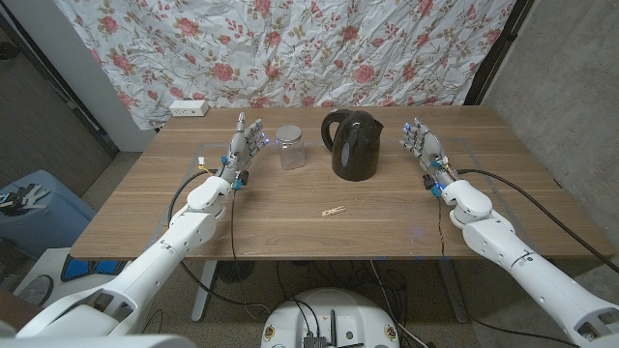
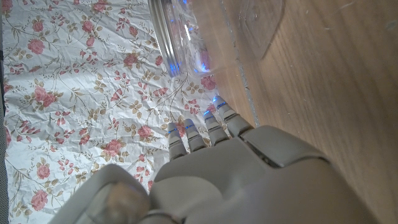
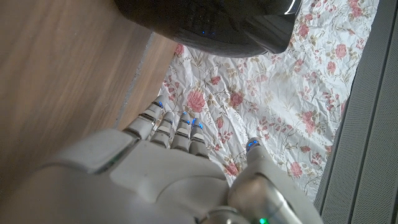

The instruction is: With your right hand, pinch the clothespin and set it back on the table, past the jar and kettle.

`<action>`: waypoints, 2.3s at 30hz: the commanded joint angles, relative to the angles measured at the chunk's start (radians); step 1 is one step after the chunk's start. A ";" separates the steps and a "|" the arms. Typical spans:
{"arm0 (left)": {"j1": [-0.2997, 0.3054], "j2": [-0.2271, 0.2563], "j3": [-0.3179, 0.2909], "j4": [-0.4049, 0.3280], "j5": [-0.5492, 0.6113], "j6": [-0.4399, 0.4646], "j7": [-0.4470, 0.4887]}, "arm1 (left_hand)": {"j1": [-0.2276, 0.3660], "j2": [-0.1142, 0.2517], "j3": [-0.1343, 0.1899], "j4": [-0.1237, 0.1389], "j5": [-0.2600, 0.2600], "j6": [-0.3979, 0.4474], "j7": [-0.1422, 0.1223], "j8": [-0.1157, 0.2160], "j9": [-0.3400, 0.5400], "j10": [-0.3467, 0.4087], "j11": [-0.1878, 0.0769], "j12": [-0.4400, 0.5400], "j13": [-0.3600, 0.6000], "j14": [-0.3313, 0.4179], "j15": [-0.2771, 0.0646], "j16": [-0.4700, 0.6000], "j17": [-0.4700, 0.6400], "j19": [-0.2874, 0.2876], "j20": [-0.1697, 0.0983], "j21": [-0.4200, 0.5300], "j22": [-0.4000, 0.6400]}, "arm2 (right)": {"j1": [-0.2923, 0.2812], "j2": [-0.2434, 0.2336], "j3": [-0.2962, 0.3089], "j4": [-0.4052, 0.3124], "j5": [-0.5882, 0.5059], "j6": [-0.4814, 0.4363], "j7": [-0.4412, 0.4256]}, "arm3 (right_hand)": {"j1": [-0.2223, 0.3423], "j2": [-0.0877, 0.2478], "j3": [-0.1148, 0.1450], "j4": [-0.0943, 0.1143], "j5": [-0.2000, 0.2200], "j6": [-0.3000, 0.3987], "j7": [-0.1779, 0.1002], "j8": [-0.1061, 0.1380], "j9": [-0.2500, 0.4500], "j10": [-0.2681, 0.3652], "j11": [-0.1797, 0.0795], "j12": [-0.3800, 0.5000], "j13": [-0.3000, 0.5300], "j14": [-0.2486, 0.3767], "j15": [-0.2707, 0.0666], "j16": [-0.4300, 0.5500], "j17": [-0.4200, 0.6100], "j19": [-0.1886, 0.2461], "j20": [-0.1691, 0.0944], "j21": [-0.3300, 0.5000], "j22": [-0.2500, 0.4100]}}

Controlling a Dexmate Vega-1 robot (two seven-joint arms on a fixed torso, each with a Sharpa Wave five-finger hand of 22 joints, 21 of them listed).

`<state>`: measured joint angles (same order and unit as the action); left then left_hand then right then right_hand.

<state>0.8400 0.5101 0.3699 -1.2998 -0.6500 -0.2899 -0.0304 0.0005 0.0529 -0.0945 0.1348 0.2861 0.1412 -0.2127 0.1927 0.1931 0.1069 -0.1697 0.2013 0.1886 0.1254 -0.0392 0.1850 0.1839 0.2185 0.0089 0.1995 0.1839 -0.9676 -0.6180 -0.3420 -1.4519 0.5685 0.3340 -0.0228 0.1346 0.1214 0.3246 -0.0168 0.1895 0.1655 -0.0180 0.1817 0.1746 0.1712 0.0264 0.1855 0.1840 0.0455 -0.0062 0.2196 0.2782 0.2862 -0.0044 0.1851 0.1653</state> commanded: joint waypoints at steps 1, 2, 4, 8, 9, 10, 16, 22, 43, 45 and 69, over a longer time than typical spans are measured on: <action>0.000 0.000 0.000 0.001 0.000 -0.001 0.000 | 0.003 0.008 0.001 0.006 0.004 0.000 -0.009 0.006 0.004 0.002 -0.005 0.006 0.002 0.008 -0.007 0.005 0.003 0.008 0.001 0.007 0.002 | -0.083 -0.073 0.023 -0.100 -0.079 0.032 -0.042 | 0.014 -0.001 0.003 -0.008 0.004 0.005 -0.002 0.006 0.002 0.013 -0.006 0.009 0.002 0.014 -0.003 0.007 0.002 0.010 -0.001 0.007 0.004; 0.000 0.000 0.000 0.001 0.000 -0.001 0.000 | 0.003 0.008 0.001 0.006 0.004 0.000 -0.009 0.006 0.004 0.002 -0.005 0.006 0.002 0.008 -0.007 0.005 0.003 0.008 0.001 0.007 0.002 | -0.091 -0.079 0.027 -0.108 -0.083 0.033 -0.045 | 0.015 -0.001 0.003 -0.008 0.003 0.005 -0.002 0.006 0.002 0.014 -0.006 0.009 0.002 0.014 -0.002 0.007 0.001 0.010 -0.001 0.007 0.004; 0.000 0.000 0.000 0.001 0.000 -0.001 0.000 | 0.003 0.008 0.001 0.006 0.004 0.000 -0.009 0.006 0.004 0.002 -0.006 0.006 0.002 0.008 -0.007 0.005 0.003 0.008 0.001 0.007 0.002 | -0.105 -0.089 0.033 -0.121 -0.093 0.038 -0.052 | 0.015 -0.001 0.004 -0.009 0.003 0.005 -0.002 0.006 0.002 0.014 -0.005 0.009 0.002 0.014 -0.003 0.007 0.001 0.008 0.000 0.006 0.004; 0.000 0.000 0.000 0.001 0.000 -0.001 0.000 | 0.003 0.008 0.001 0.006 0.004 0.000 -0.009 0.006 0.004 0.002 -0.007 0.006 0.002 0.008 -0.007 0.005 0.003 0.008 0.001 0.007 0.002 | -0.132 -0.101 0.048 -0.140 -0.094 0.050 -0.057 | 0.016 -0.001 0.004 -0.012 0.003 0.005 -0.002 0.006 0.002 0.013 -0.006 0.009 0.002 0.007 -0.004 0.004 0.000 -0.002 0.001 0.002 0.004; 0.000 0.000 0.000 0.001 0.000 -0.001 0.000 | 0.003 0.008 0.001 0.006 0.004 0.000 -0.009 0.006 0.004 0.003 -0.006 0.006 0.002 0.008 -0.007 0.005 0.003 0.008 0.000 0.007 0.002 | -0.139 -0.107 0.051 -0.147 -0.101 0.050 -0.061 | 0.016 -0.001 0.004 -0.012 0.003 0.005 -0.003 0.006 0.002 0.011 -0.006 0.008 0.002 0.007 -0.005 0.004 0.000 -0.004 0.001 0.001 0.004; 0.000 0.000 0.000 0.001 0.000 -0.001 0.000 | 0.003 0.008 0.001 0.006 0.004 0.000 -0.009 0.006 0.004 0.003 -0.005 0.006 0.002 0.008 -0.007 0.005 0.003 0.008 0.001 0.007 0.002 | -0.148 -0.113 0.055 -0.154 -0.104 0.050 -0.064 | 0.016 0.000 0.004 -0.013 0.003 0.004 -0.003 0.005 0.002 0.010 -0.006 0.007 0.002 0.006 -0.005 0.004 0.000 -0.004 0.002 0.001 0.004; 0.000 0.000 0.000 0.001 0.000 -0.001 0.000 | 0.003 0.008 0.001 0.006 0.004 0.000 -0.009 0.006 0.004 0.003 -0.006 0.006 0.002 0.008 -0.007 0.005 0.003 0.007 0.001 0.007 0.002 | -0.193 -0.138 0.075 -0.191 -0.138 0.060 -0.087 | 0.018 0.001 0.005 -0.016 0.002 0.003 -0.005 0.005 0.002 0.007 -0.009 0.006 0.002 -0.001 -0.008 0.001 -0.002 -0.016 0.000 -0.002 0.004; 0.000 0.000 0.000 0.001 0.000 -0.001 0.000 | 0.003 0.008 0.001 0.006 0.004 0.000 -0.009 0.006 0.004 0.003 -0.006 0.006 0.002 0.007 -0.006 0.005 0.003 0.008 0.001 0.007 0.002 | -0.226 -0.145 0.086 -0.202 -0.250 0.129 -0.132 | 0.022 0.002 0.008 -0.021 0.002 0.003 -0.006 0.005 0.002 0.009 -0.011 0.007 0.002 0.001 -0.013 0.001 -0.004 -0.022 0.000 -0.004 0.003; 0.000 0.000 0.000 0.001 0.000 0.000 0.000 | 0.003 0.008 0.001 0.006 0.004 0.001 -0.009 0.006 0.005 0.002 -0.005 0.006 0.002 0.008 -0.007 0.005 0.003 0.008 0.001 0.007 0.002 | -0.347 -0.252 0.142 -0.397 -0.443 0.041 -0.163 | 0.036 0.002 0.015 -0.043 -0.002 -0.020 -0.013 -0.002 0.002 -0.016 -0.009 -0.001 0.002 -0.015 -0.007 -0.006 -0.012 -0.055 -0.001 -0.007 0.003; 0.000 0.000 0.000 0.001 0.000 0.000 0.000 | 0.003 0.008 0.001 0.005 0.004 0.001 -0.009 0.006 0.005 0.003 -0.006 0.006 0.002 0.009 -0.008 0.005 0.003 0.008 0.001 0.007 0.002 | -0.358 -0.260 0.148 -0.424 -0.458 0.017 -0.165 | 0.039 0.001 0.016 -0.047 -0.002 -0.026 -0.020 -0.004 0.002 -0.023 -0.007 -0.003 0.002 -0.016 -0.006 -0.007 -0.013 -0.060 0.000 -0.008 0.003; -0.001 -0.001 0.000 0.002 0.000 -0.001 0.000 | 0.003 0.008 0.001 0.006 0.004 0.000 -0.009 0.006 0.005 0.002 -0.007 0.006 0.002 0.008 -0.007 0.005 0.003 0.009 0.000 0.007 0.002 | -0.402 -0.331 0.107 -0.664 -0.792 -0.249 -0.197 | 0.083 -0.015 0.034 -0.112 -0.011 -0.097 -0.048 0.000 0.005 -0.137 -0.008 -0.008 0.005 -0.113 0.054 -0.027 -0.028 -0.183 0.066 -0.011 0.005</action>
<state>0.8394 0.5096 0.3701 -1.2985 -0.6503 -0.2908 -0.0308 0.0005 0.0528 -0.0945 0.1347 0.2861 0.1412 -0.2126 0.1927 0.1929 0.1069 -0.1696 0.2013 0.1883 0.1252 -0.0392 0.1849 0.1836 0.2185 0.0089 0.1993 0.1836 -1.3492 -0.9113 -0.2050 -1.9990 -0.0703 0.2034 -0.2121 0.1980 0.1133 0.3547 -0.1162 0.1811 0.0724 -0.0647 0.1771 0.1743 0.0466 0.0169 0.1770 0.1837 -0.0524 0.0478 0.1959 0.2507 0.1118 0.0555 0.1734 0.1651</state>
